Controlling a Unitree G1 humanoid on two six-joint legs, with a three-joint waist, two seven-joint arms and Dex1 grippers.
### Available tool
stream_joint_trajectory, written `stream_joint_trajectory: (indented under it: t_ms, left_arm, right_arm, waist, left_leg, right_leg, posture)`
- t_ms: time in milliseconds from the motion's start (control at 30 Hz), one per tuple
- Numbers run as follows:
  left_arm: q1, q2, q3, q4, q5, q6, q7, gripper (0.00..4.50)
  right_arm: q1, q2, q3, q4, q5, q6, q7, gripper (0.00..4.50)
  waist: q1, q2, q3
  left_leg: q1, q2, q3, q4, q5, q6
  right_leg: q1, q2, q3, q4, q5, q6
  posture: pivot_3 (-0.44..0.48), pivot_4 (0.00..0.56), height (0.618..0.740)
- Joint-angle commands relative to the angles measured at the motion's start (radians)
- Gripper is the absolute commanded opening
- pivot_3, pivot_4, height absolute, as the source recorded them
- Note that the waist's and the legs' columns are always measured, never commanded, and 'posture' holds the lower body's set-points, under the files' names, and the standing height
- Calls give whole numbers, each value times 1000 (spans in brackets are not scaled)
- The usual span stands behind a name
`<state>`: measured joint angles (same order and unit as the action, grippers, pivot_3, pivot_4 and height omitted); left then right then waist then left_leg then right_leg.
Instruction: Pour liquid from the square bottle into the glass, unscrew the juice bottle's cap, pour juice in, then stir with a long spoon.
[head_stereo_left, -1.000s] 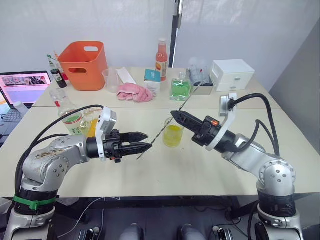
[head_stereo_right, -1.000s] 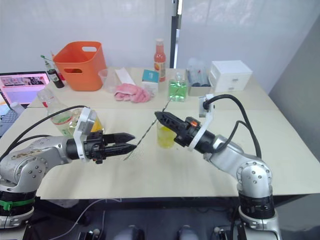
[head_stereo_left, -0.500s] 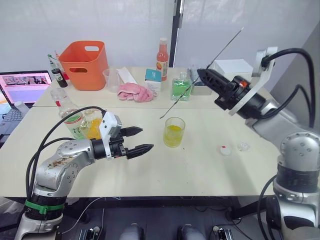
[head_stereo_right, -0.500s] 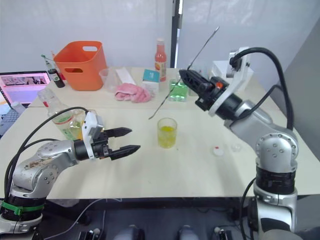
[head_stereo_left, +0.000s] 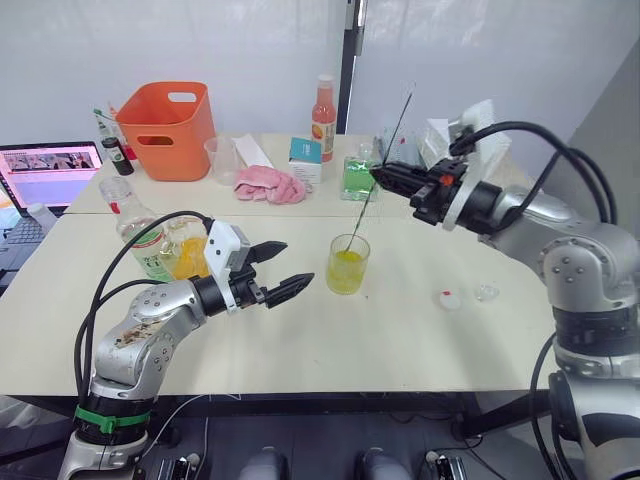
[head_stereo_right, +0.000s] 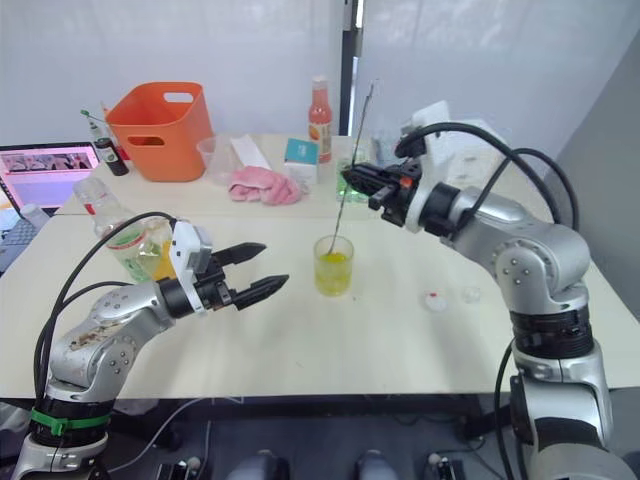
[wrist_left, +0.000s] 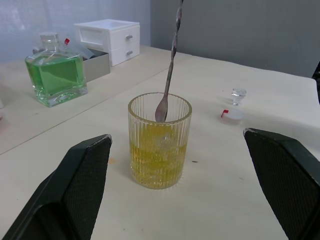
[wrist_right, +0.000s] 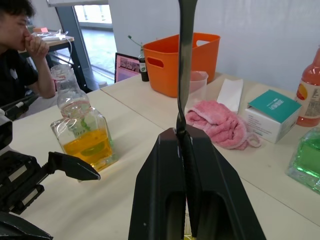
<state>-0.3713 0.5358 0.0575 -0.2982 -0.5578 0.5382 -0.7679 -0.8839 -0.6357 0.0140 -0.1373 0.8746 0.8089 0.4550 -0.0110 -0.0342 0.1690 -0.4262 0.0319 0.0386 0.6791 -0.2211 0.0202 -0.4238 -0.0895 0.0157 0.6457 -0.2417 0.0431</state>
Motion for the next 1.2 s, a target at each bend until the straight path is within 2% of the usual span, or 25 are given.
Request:
stream_joint_trajectory:
  t_ms: [33,333,633,800,1033,1200]
  left_arm:
    - [-8,-2,0,-25,1,-26,-5,4474]
    - [-10,6,-12,-13,6,-27,-23,4474]
    - [6,12,-12,-30,0,-11,-26,4474]
    - [7,10,-16,-38,0,-4,-20,4474]
    - [4,12,-15,-44,1,2,-13,4474]
    - [3,21,-13,-51,-2,7,-17,4474]
  right_arm:
    - [-41,23,-6,21,-61,-40,47,0]
    - [-81,76,46,137,-275,-110,115,0]
    - [-53,18,31,-44,-246,39,191,0]
    - [-45,50,23,-81,-234,89,184,0]
    - [-77,144,4,40,-303,-4,143,0]
    - [-85,120,-2,126,-369,-66,160,0]
  waist:
    - [0,0,0]
    - [3,0,0]
    - [1,0,0]
    - [0,0,0]
    - [-1,0,0]
    - [5,0,0]
  left_leg:
    - [0,0,0,0,0,0]
    - [0,0,0,0,0,0]
    - [0,0,-1,0,0,0]
    - [0,0,-1,0,0,0]
    - [0,0,-1,0,0,0]
    - [0,-1,0,0,0,0]
  right_leg:
    - [0,0,0,0,0,0]
    - [0,0,-1,0,0,0]
    - [-1,0,-1,0,0,0]
    - [0,0,-1,0,0,0]
    - [-1,0,-1,1,0,0]
    - [0,-1,-1,0,0,0]
  posture:
    - [0,150,715]
    - [0,150,715]
    - [0,150,715]
    - [0,150,715]
    - [0,150,715]
    - [0,150,715]
